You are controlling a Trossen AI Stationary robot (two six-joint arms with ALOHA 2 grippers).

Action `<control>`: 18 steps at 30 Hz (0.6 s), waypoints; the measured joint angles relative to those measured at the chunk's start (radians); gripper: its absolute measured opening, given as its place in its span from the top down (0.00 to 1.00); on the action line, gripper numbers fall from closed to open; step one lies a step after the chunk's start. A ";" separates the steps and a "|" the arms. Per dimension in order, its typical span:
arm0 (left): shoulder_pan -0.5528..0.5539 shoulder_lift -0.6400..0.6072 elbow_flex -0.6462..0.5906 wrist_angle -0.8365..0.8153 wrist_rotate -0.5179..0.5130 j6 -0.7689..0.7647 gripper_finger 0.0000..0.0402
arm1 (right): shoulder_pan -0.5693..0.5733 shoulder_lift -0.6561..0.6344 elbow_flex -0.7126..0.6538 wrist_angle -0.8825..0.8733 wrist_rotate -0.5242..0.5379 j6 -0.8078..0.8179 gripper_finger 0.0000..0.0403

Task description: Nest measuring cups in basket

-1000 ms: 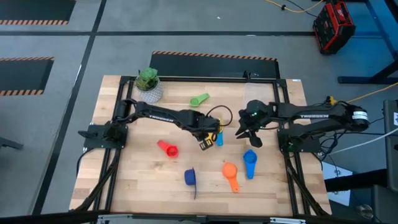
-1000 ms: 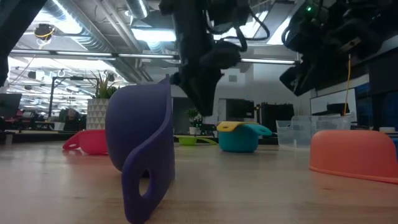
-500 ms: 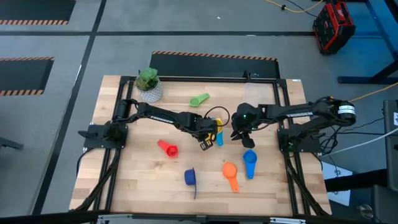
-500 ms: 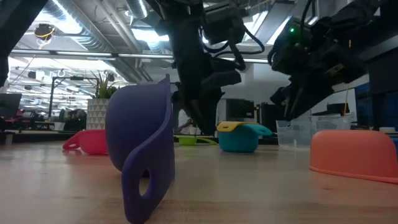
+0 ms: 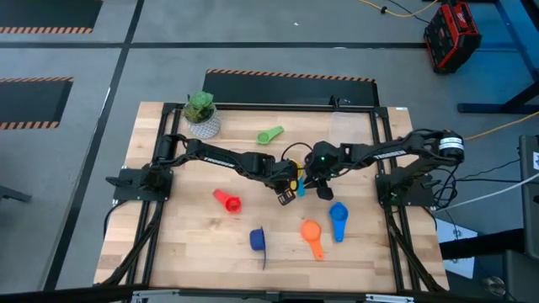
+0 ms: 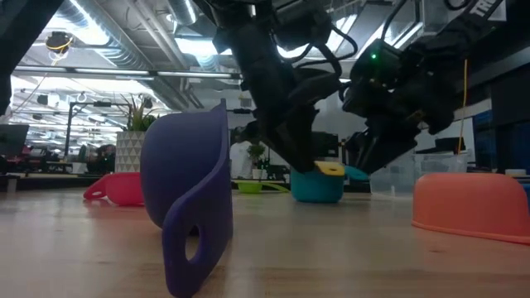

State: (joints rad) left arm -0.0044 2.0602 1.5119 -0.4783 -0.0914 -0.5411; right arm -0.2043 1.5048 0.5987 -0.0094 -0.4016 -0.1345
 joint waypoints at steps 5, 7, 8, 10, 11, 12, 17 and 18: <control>0.000 0.000 0.000 0.008 0.000 -0.002 0.84 | 0.000 0.004 0.000 0.047 0.000 0.055 0.79; 0.000 0.000 0.000 0.028 0.000 -0.002 0.84 | 0.000 0.004 0.000 0.065 0.000 0.080 0.79; 0.000 0.000 0.000 0.034 0.000 -0.002 0.84 | 0.000 0.004 0.000 0.069 0.000 0.091 0.79; 0.000 0.000 0.000 0.040 0.000 -0.001 0.84 | 0.000 0.004 0.000 0.074 -0.001 0.106 0.79; 0.001 0.000 0.000 0.041 -0.001 -0.001 0.84 | 0.000 0.004 0.000 0.074 -0.001 0.106 0.79; 0.002 0.000 0.000 0.041 -0.001 -0.001 0.84 | 0.000 0.004 0.000 0.074 0.000 0.106 0.79; 0.002 -0.003 0.000 0.037 -0.002 0.001 0.84 | 0.000 0.004 0.000 0.075 0.000 0.105 0.79; 0.002 -0.005 0.000 0.035 -0.002 0.001 0.84 | 0.000 0.004 0.000 0.075 0.000 0.108 0.79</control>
State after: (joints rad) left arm -0.0021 2.0551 1.5116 -0.4431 -0.0931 -0.5404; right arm -0.2045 1.5085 0.5991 0.0651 -0.4015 -0.0264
